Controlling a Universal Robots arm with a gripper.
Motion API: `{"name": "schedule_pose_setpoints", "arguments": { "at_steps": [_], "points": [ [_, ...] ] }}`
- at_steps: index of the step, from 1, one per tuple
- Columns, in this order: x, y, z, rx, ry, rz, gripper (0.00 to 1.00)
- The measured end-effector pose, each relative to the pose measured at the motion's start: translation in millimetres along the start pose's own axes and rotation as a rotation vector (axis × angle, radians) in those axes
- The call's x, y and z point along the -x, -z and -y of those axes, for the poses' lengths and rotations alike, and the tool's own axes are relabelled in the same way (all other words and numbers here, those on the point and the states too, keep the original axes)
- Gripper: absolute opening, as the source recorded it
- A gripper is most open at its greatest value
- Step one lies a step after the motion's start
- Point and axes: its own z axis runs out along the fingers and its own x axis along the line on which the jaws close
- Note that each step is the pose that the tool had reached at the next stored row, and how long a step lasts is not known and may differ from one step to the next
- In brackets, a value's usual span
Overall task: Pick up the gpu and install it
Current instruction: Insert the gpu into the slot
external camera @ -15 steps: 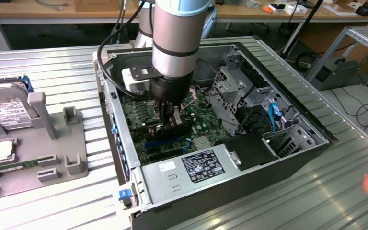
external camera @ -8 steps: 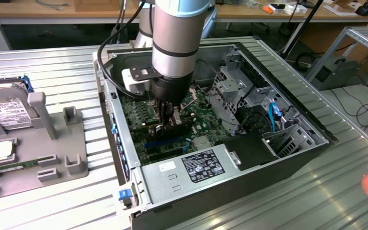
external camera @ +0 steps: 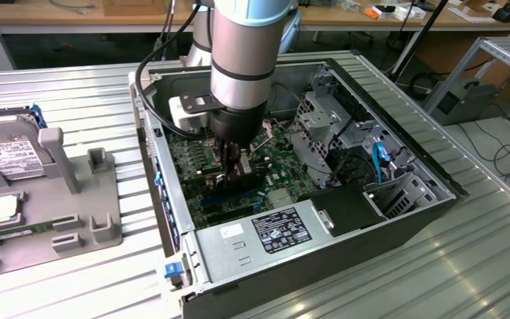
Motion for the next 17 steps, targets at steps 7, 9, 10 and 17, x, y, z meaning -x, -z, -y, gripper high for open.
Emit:
{"name": "schedule_pose_setpoints", "arguments": {
  "at_steps": [7,9,10,17],
  "points": [
    [0.1,-3.4,-0.1,0.0004,0.0,-0.0004,0.27],
    [0.1,-4.2,0.0,0.0003,0.0,-0.0001,0.27],
    [0.1,-4.4,0.0,0.0004,0.0,-0.0002,0.27],
    [0.1,-5.0,0.0,0.0003,0.0,0.0003,0.27]
  ]
}}
